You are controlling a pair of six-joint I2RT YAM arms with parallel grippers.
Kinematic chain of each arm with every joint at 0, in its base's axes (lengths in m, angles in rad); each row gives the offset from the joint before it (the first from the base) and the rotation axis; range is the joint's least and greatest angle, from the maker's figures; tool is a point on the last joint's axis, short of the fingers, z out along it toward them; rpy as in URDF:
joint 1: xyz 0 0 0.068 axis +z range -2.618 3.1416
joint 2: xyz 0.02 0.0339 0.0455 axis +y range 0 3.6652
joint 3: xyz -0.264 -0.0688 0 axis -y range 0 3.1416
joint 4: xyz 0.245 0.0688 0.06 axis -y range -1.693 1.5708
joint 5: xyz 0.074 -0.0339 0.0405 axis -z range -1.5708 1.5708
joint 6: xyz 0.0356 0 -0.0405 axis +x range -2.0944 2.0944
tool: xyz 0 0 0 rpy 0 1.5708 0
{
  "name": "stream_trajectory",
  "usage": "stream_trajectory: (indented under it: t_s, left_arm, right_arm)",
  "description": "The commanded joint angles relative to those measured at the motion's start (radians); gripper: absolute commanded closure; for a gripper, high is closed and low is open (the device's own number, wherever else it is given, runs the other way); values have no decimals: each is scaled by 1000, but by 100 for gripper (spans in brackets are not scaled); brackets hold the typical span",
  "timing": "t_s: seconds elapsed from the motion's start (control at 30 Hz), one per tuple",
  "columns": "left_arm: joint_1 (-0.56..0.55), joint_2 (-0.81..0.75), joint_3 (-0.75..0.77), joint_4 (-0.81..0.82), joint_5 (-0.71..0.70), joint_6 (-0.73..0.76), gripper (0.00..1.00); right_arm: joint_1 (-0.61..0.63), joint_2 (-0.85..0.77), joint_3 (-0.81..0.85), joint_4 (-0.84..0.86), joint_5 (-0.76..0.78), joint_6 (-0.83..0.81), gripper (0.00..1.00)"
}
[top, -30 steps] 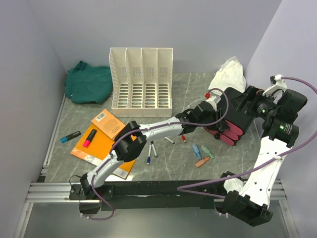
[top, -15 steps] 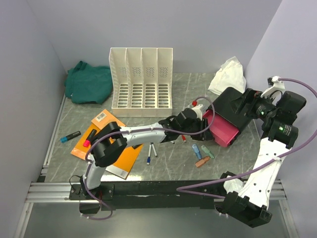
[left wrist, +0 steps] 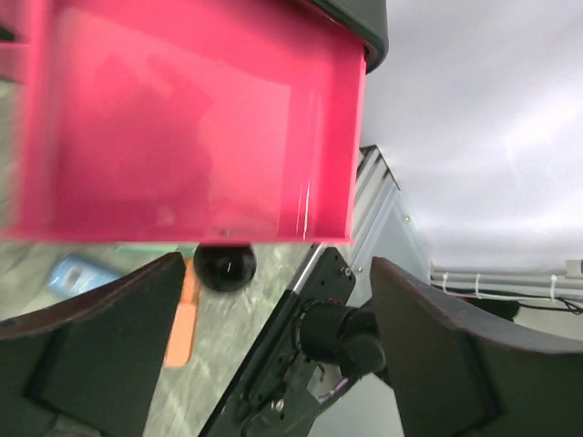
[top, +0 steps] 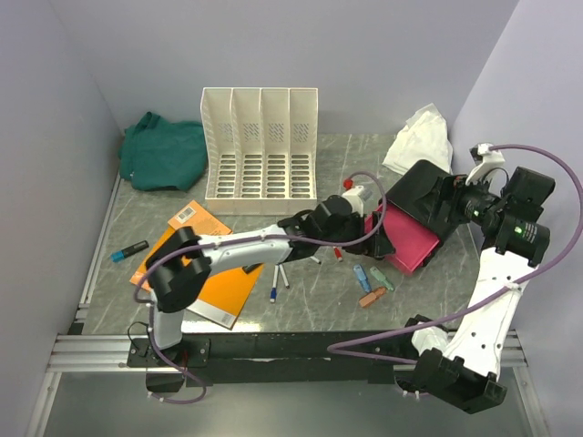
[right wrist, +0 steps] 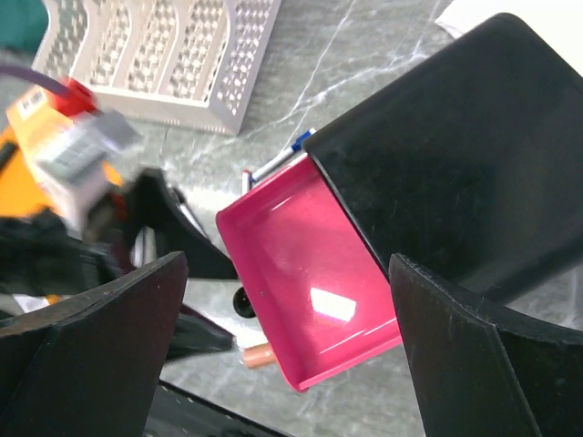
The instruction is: Organize the desk
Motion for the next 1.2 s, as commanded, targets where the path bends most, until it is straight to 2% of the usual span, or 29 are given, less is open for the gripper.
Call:
stream_trajectory:
  t_s: [0.0, 0.07, 0.13, 0.2, 0.37, 0.6, 0.7, 0.9, 1.17]
  left_arm:
    - [6, -183, -91, -13, -99, 55, 6]
    - [9, -266, -165, -28, -138, 78, 4]
    - [15, -352, -238, -75, -199, 93, 1]
    - [33, -412, -293, -100, -254, 103, 1]
    - [72, -601, -431, -172, -349, 120, 1]
    - [96, -864, -606, -299, -485, 120, 0]
    - [104, -950, -660, -362, -524, 86, 1]
    - [108, -1047, -721, -467, -567, -14, 0]
    - [107, -1093, -783, -550, -592, -110, 0]
  right_arm:
    - [53, 0, 61, -65, 3, -127, 0]
    - [90, 1, 67, -74, 34, -157, 0]
    - [177, 0, 68, -80, 96, -180, 0]
    - [272, -2, 67, -76, 132, -191, 0]
    - [415, 24, 61, -59, 187, -191, 0]
    - [621, 72, 61, -157, 125, -392, 0]
    - [740, 66, 16, -146, 121, -470, 0]
    - [938, 113, -56, -19, 163, -468, 0]
    - [1177, 280, -71, 127, 383, -323, 0]
